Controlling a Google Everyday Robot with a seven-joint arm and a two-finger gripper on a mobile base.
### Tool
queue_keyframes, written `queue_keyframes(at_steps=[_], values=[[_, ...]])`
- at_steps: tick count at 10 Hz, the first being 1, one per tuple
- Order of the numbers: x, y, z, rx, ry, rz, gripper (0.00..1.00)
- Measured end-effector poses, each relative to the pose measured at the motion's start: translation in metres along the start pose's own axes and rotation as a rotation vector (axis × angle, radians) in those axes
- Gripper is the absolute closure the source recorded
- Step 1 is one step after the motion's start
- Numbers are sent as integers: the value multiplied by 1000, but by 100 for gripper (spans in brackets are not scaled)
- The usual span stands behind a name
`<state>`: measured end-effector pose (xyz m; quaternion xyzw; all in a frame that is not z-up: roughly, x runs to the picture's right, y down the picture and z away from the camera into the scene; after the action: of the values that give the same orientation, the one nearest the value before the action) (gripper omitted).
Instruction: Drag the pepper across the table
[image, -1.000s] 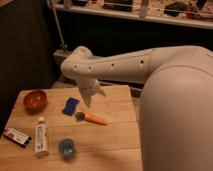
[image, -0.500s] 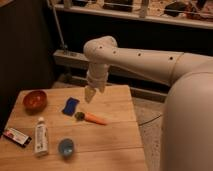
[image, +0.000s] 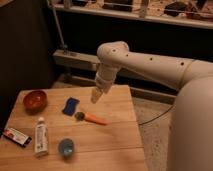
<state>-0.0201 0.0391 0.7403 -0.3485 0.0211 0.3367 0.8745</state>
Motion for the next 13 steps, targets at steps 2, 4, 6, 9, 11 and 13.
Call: queue_keyframes(at_steps=[2, 4, 6, 9, 11, 13], values=[[11, 2, 26, 112, 45, -65, 35], [12, 17, 45, 188, 72, -115, 35], [10, 33, 58, 223, 84, -133, 35], [0, 46, 62, 234, 71, -141, 35], [-6, 50, 67, 227, 69, -141, 35], [-13, 53, 77, 207, 73, -153, 35]])
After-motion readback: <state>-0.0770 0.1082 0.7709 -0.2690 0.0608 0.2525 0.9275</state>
